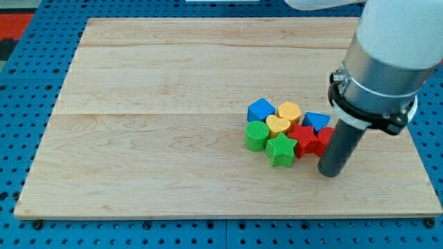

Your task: Separate the heart from the group of blocks

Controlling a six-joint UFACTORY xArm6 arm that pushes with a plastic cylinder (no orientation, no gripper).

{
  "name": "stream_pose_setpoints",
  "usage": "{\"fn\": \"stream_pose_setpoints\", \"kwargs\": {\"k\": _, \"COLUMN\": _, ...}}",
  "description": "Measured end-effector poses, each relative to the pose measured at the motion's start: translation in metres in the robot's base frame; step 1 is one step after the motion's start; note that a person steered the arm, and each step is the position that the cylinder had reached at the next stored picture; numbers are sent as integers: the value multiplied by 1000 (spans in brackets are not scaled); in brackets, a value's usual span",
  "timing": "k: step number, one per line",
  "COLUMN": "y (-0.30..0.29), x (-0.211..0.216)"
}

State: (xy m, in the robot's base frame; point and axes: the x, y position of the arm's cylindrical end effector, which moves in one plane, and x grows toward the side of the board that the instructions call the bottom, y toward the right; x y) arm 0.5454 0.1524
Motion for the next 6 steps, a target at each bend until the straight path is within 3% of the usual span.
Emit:
{"fn": "stream_pose_setpoints", "kwargs": {"k": 2, "y": -1, "x": -59}}
{"fn": "stream_pose_setpoints", "kwargs": {"k": 3, "y": -3, "x": -63}}
{"fn": "stream_pose_setpoints", "kwargs": {"k": 4, "y": 9, "x": -38}}
{"fn": "stream_pose_setpoints", "kwargs": {"k": 6, "y": -100, "x": -84}}
